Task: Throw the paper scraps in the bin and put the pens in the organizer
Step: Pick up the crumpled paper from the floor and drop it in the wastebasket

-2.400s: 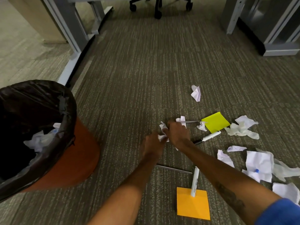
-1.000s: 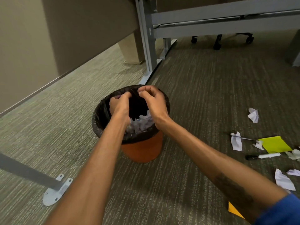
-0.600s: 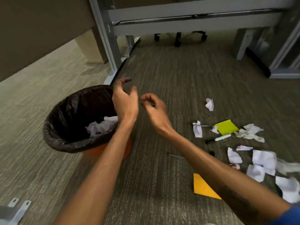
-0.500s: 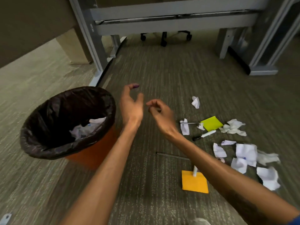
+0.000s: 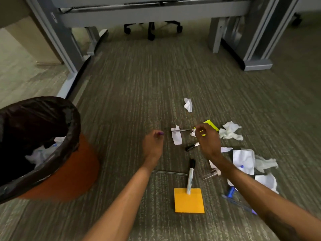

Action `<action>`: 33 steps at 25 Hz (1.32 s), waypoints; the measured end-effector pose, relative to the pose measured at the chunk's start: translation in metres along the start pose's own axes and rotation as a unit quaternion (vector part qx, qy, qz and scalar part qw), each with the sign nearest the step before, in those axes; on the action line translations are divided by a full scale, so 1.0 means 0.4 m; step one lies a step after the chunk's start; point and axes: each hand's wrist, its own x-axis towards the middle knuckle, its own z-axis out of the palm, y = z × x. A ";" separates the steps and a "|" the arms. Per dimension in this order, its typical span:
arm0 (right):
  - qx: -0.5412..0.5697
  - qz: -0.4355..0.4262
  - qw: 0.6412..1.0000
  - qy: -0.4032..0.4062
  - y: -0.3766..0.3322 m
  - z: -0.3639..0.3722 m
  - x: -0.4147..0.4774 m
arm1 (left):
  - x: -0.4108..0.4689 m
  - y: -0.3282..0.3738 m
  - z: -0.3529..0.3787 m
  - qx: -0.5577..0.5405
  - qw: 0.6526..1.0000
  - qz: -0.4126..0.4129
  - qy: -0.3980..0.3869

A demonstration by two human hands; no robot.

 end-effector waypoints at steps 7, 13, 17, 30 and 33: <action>-0.185 0.025 0.980 -0.063 0.119 0.046 0.074 | 0.074 -0.067 0.161 -0.028 0.986 -0.159 -0.034; -0.193 -0.005 0.976 -0.105 0.165 0.097 0.129 | 0.098 -0.021 0.265 0.107 0.991 -0.073 -0.030; -0.209 -0.055 0.967 -0.132 0.201 0.120 0.132 | 0.108 -0.035 0.306 0.198 0.978 -0.044 -0.038; -0.059 -0.007 0.998 -0.013 0.176 0.068 0.077 | 0.086 -0.055 0.180 0.103 0.992 -0.002 -0.068; -0.048 0.034 0.998 0.030 0.190 0.018 0.078 | 0.073 -0.084 0.136 0.126 0.986 0.032 -0.107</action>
